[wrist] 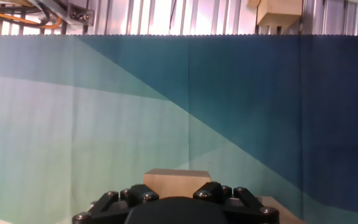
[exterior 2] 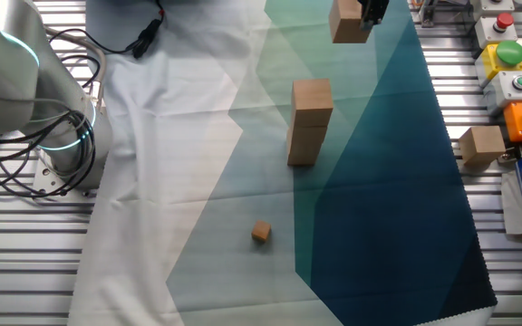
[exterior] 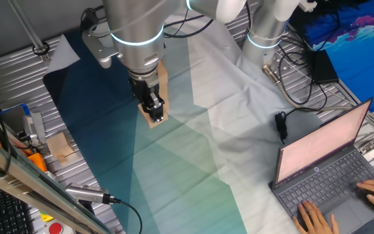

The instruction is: Stack the blocks in a vertical line of five

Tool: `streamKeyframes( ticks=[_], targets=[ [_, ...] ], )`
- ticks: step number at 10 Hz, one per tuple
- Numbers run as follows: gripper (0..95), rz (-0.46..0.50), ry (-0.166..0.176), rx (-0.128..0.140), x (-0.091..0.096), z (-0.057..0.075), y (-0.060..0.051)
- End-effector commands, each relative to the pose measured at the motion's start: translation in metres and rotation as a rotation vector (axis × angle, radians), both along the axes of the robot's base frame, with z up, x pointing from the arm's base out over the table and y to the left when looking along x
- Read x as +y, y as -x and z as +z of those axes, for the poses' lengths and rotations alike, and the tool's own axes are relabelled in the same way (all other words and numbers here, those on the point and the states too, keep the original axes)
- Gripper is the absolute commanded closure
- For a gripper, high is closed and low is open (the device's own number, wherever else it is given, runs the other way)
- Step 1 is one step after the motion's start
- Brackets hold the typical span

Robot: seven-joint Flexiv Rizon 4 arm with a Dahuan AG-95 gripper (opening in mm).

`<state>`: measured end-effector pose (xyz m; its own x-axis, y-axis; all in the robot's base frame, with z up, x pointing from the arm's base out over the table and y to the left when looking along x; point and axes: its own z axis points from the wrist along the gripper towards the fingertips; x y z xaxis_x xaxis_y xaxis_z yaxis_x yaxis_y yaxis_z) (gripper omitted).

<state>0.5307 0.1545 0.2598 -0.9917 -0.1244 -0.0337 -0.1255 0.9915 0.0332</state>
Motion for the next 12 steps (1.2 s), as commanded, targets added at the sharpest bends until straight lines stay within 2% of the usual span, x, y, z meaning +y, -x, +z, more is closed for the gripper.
streamKeyframes(
  ticks=[1,2,5,7,9,12],
  targets=[
    [95.0,0.033,-0.021,0.017,-0.0002,0.0002,0.0001],
    [95.0,0.044,-0.035,0.015,-0.0002,0.0002,0.0001],
    [95.0,0.017,-0.036,0.007,-0.0002,0.0002,0.0001],
    [95.0,0.019,-0.013,0.011,-0.0002,0.0002,0.0001],
    [95.0,0.02,-0.004,0.012,-0.0002,0.0002,0.0001],
    [95.0,0.048,0.045,0.012,-0.0038,0.0042,0.0011]
  ],
)
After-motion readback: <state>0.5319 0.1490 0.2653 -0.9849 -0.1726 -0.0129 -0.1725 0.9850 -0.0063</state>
